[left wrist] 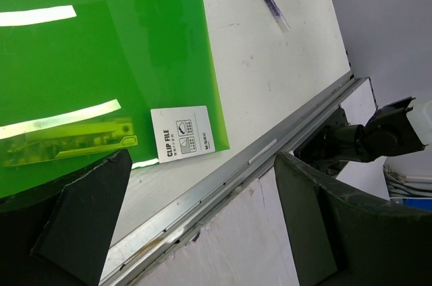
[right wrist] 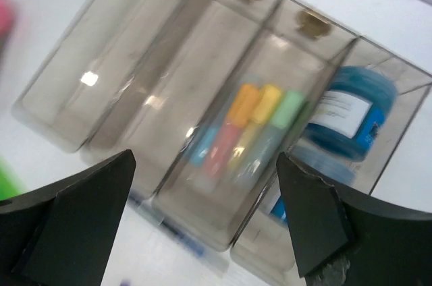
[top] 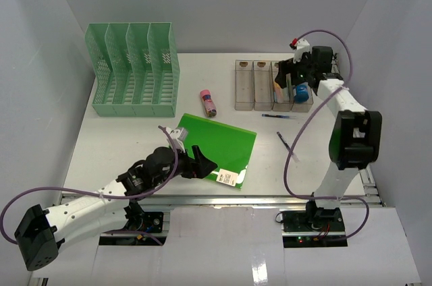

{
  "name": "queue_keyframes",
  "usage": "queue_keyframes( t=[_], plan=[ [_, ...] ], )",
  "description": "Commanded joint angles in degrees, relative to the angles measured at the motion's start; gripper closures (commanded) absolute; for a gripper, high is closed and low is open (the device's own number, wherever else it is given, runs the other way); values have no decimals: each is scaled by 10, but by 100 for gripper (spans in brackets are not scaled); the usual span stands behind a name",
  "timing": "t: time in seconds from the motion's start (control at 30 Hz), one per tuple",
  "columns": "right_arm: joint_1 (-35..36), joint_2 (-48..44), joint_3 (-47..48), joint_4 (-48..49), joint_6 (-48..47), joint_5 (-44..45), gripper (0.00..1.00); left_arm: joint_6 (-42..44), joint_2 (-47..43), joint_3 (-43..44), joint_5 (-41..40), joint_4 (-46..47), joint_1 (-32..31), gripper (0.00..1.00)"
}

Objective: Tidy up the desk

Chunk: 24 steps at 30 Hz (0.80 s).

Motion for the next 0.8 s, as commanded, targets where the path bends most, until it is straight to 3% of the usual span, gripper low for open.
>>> queue_keyframes(
  t=[0.0, 0.13, 0.3, 0.77],
  plan=[
    [-3, -148, -68, -210, -216, -175, 9, -17, -12, 5, 7, -23, 2, 2],
    [-2, -231, -183, -277, -260, -120, 9, -37, -23, -2, -3, -48, 2, 2],
    [4, -293, -287, -282, -267, -13, 9, -57, -59, -3, -17, -63, 2, 2],
    [38, -221, -332, -216, -227, 104, 17, -81, -58, 6, -12, -65, 2, 2]
  ],
)
